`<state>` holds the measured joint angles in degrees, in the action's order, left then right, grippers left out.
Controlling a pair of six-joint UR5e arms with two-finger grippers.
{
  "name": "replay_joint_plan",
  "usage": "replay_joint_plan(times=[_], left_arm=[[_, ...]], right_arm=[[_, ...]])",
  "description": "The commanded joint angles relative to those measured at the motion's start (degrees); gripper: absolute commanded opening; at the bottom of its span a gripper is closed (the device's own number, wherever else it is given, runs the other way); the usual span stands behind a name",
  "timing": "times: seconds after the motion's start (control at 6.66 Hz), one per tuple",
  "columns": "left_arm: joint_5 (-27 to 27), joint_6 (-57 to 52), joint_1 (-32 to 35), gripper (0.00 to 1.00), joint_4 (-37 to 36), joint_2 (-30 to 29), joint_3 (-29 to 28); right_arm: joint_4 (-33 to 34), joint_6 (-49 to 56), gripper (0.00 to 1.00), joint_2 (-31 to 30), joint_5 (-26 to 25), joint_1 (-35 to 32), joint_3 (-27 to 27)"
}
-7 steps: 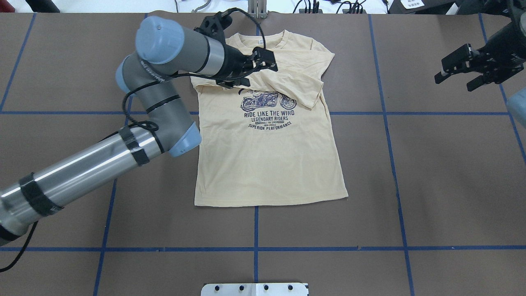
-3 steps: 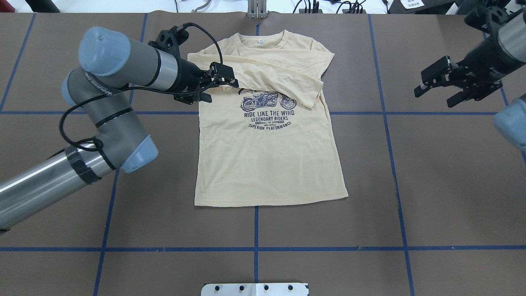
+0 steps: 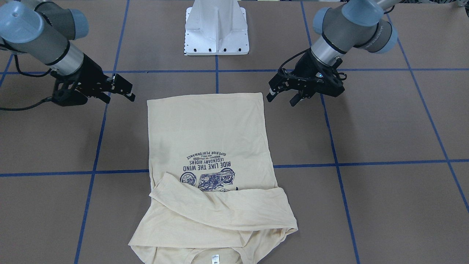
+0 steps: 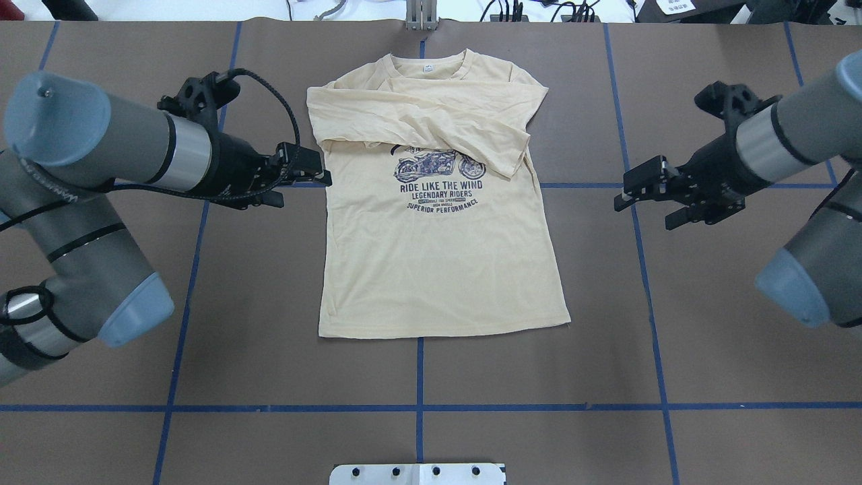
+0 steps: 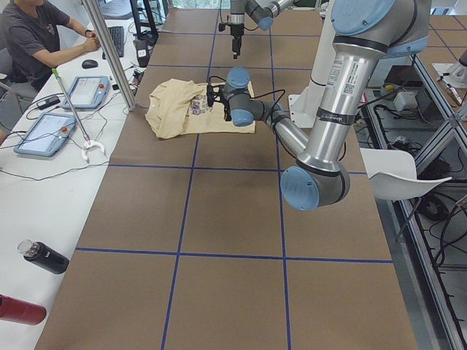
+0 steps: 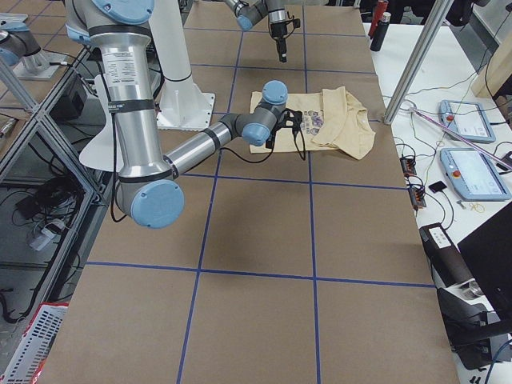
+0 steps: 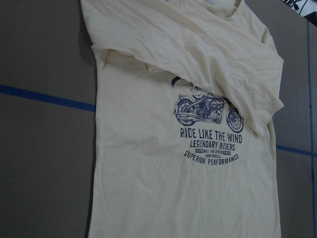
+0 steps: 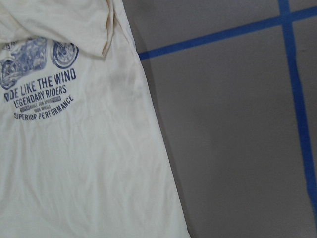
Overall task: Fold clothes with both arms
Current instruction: 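Move both grippers down to the shirt's side edges near the hem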
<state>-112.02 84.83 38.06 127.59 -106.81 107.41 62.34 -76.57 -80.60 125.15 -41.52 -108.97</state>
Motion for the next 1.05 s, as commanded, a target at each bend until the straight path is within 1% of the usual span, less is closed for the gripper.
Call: replay_joint_plan(times=[0.0,0.15,0.45,0.75,0.9], left_arm=[[4.07,0.51,-3.24,1.00,-0.06,1.78,0.69],[4.17,0.51,-3.43,1.00,-0.06,1.78,0.69],[4.17,0.59,-3.43,1.00,-0.06,1.51,0.78],[4.17,0.51,-3.43,1.00,-0.06,1.43,0.78],[4.17,0.51,-3.43,1.00,0.03,1.43,0.69]], right_arm=[[0.06,-1.29,1.00,2.72,-4.91,5.65,2.96],[0.15,-1.21,1.00,2.82,-5.53,7.14,3.76],[0.24,-1.30,1.00,3.96,-6.85,8.90,7.26],[0.50,-1.30,0.98,3.96,-7.64,9.87,7.54],[0.51,-1.38,0.94,3.96,-7.56,10.05,7.54]])
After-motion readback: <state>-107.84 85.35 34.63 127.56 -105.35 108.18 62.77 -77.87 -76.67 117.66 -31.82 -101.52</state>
